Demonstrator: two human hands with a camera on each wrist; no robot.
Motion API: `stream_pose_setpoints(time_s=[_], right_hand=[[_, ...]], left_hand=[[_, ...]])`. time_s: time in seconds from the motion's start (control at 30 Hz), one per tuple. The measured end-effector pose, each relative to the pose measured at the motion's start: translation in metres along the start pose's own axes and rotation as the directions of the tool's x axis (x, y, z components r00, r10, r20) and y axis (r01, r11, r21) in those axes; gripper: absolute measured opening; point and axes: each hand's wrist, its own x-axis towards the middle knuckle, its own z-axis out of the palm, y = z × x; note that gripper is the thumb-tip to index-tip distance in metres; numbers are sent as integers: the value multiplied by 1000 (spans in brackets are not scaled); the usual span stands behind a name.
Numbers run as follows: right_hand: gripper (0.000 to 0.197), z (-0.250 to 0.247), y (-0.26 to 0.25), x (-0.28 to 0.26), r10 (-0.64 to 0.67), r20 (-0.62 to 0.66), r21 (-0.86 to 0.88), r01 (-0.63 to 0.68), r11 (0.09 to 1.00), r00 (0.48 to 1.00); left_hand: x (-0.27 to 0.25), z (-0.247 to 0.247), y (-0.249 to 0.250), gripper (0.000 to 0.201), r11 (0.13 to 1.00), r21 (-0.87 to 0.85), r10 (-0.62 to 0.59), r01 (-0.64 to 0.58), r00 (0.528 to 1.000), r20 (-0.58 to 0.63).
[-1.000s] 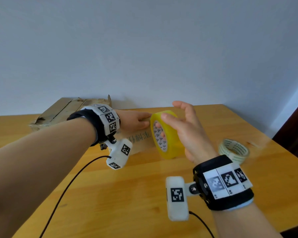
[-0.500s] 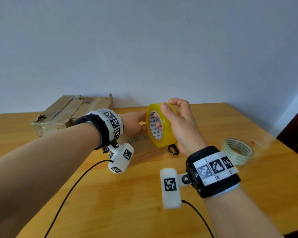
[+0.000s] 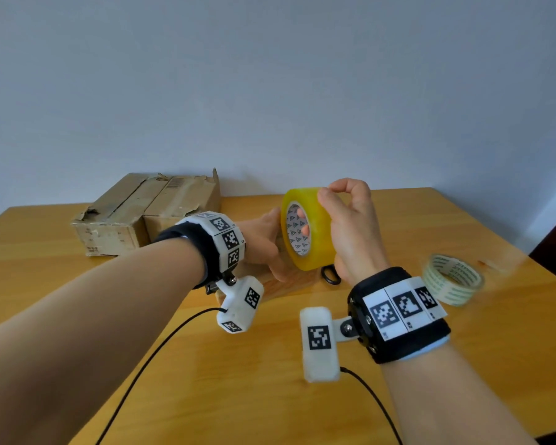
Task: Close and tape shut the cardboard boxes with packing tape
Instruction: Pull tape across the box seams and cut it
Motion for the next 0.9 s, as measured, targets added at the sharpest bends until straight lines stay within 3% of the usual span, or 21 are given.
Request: stream_pose_setpoints(time_s=[0.27, 0.53, 0.7, 0.9], right_hand=[[15, -9, 1, -14, 67, -44, 7, -67, 998, 997], [16, -18, 8, -25, 107, -36, -57, -109, 992, 994], [16, -22, 11, -23, 185, -56, -82, -189, 979, 981], [18, -21, 13, -26, 248, -50, -101, -252, 962, 967]], left_hand=[[4, -4, -1, 97, 992, 127, -1, 6, 999, -33], [5, -4, -4, 114, 994, 108, -16, 16, 1000, -1], [7, -5, -4, 107, 958, 285, -24, 15, 999, 28], [9, -7, 3, 98, 925, 377, -67, 39, 996, 62]])
